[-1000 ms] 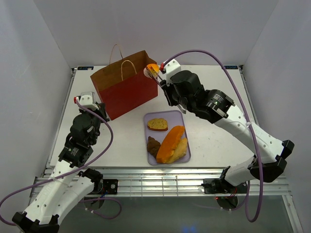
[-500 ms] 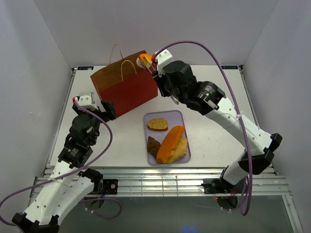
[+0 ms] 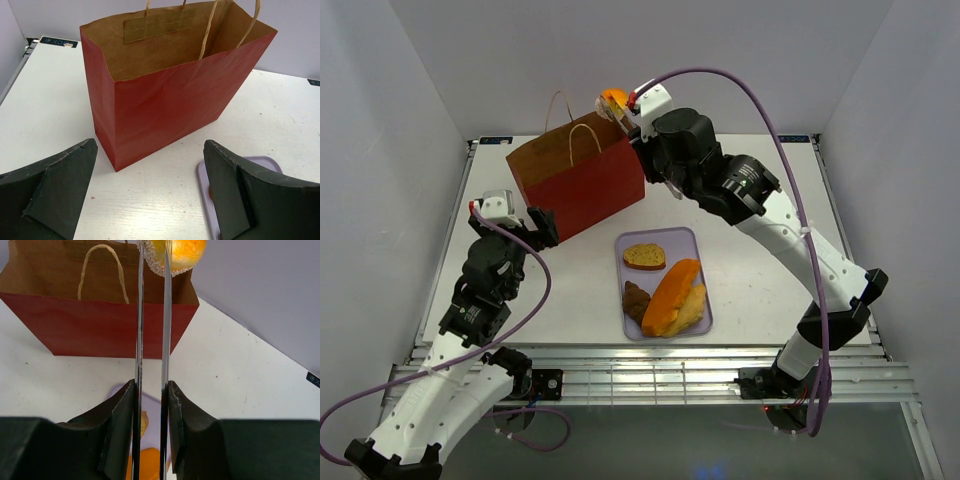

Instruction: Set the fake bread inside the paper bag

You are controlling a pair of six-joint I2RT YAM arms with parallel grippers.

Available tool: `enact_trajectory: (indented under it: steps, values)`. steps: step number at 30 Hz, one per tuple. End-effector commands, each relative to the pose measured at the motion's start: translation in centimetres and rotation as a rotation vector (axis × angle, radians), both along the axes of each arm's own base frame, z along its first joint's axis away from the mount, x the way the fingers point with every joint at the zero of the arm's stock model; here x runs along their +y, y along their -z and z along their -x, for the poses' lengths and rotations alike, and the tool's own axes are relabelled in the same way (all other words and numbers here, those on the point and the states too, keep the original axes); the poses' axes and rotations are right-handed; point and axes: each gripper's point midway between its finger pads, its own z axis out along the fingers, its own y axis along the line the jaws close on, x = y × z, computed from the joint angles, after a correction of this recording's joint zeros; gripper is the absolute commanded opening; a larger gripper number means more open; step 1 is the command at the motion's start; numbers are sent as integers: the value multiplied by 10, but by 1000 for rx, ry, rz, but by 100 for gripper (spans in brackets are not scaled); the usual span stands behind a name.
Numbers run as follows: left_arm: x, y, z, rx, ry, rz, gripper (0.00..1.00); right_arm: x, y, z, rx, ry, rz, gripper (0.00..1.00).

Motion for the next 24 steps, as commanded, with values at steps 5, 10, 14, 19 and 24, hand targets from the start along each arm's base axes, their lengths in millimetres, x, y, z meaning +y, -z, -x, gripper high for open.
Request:
enact_trajectory:
  steps: [5,10,14,19,24]
  values:
    - [-3,-2,2,-7,18,11,98,9,-34,-19,-105,22,-72,9]
    - [-3,-3,3,-13,18,15,98,16,-28,-29,-104,25,-72,9]
    - [-3,-4,3,-15,17,16,98,24,-21,-35,-98,12,-71,9]
    - [-2,-4,4,-15,14,16,98,32,-9,-43,-80,8,-65,9]
    - [-2,-5,4,-21,15,19,98,39,16,-52,-44,4,-44,11]
